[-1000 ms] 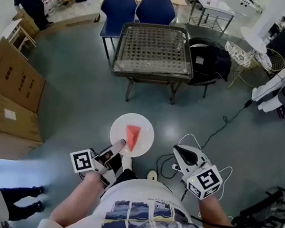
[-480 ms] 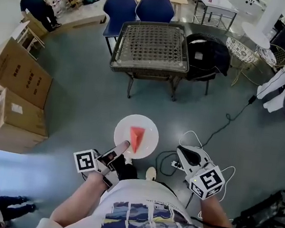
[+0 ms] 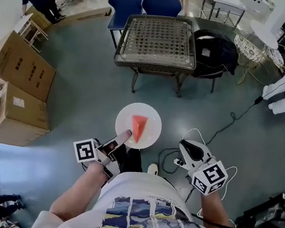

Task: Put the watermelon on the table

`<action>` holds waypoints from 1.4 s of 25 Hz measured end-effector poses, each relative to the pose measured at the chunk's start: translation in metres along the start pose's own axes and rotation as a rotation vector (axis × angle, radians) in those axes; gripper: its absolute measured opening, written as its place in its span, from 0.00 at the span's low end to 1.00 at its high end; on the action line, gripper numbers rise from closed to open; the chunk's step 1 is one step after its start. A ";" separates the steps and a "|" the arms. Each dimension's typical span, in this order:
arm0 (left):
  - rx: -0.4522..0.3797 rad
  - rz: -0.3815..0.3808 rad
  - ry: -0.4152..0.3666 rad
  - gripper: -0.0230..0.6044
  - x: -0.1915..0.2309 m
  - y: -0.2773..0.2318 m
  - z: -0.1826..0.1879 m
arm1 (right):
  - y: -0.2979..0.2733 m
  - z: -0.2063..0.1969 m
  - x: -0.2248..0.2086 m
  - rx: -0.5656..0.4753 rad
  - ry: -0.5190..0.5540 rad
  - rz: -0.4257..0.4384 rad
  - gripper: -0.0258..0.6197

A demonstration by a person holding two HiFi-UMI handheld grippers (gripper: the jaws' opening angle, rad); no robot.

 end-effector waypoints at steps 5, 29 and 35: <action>-0.013 -0.018 0.018 0.08 0.013 -0.023 0.057 | -0.049 0.021 -0.031 0.043 0.024 -0.011 0.06; -0.096 0.050 0.094 0.08 0.112 -0.204 0.401 | -0.310 0.161 -0.263 0.104 0.108 0.011 0.12; -0.169 0.137 0.140 0.08 0.158 -0.295 0.475 | -0.361 0.187 -0.373 0.106 0.100 0.095 0.12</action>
Point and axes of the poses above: the fingertips, and each gripper's own axes: y backward along the fingers, x to its left, z out of its top, the point moved 7 cm from there along y, backward along the fingers, and after that the axes turned 11 degrees about z, right-handed, at the moved point
